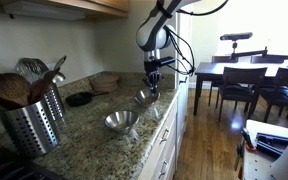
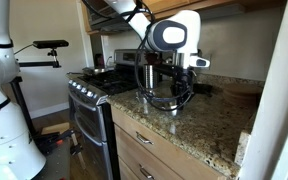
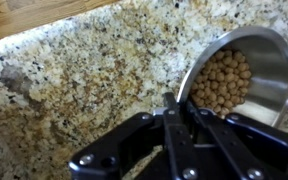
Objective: Pour the contents in the bowl on the right into the bowl on the left
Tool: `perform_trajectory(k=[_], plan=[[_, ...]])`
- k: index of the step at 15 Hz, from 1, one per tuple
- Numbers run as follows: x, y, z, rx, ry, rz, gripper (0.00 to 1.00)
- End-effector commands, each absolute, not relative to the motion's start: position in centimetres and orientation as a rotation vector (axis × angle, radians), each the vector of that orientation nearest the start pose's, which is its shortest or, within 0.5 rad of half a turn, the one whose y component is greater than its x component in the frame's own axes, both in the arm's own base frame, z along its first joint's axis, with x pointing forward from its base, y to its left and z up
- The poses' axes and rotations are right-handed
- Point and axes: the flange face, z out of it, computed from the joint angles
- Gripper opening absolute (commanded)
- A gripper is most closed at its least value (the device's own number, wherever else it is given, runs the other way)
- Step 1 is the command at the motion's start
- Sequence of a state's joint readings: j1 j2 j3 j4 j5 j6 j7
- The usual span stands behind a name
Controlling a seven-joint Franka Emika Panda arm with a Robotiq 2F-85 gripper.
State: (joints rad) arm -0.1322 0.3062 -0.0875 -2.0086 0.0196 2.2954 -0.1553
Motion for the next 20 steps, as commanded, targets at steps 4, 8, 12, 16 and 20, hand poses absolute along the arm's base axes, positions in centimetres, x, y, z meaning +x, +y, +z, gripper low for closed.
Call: perform_trajectory(k=[4,8,12,16,20], plan=[[57.4,-12.2,32.7,-3.179,0.110,0.029,0.08],[57.1,-11.8,33.3,-3.180,0.101,0.023,0.08],[57.2,-11.7,33.0,-3.158,0.091,0.034,0.08],[57.0,-11.7,31.4,-3.068,0.080,0.083,0.08],[57.0,-11.0,30.8,-3.019,0.060,0.119,0.08]])
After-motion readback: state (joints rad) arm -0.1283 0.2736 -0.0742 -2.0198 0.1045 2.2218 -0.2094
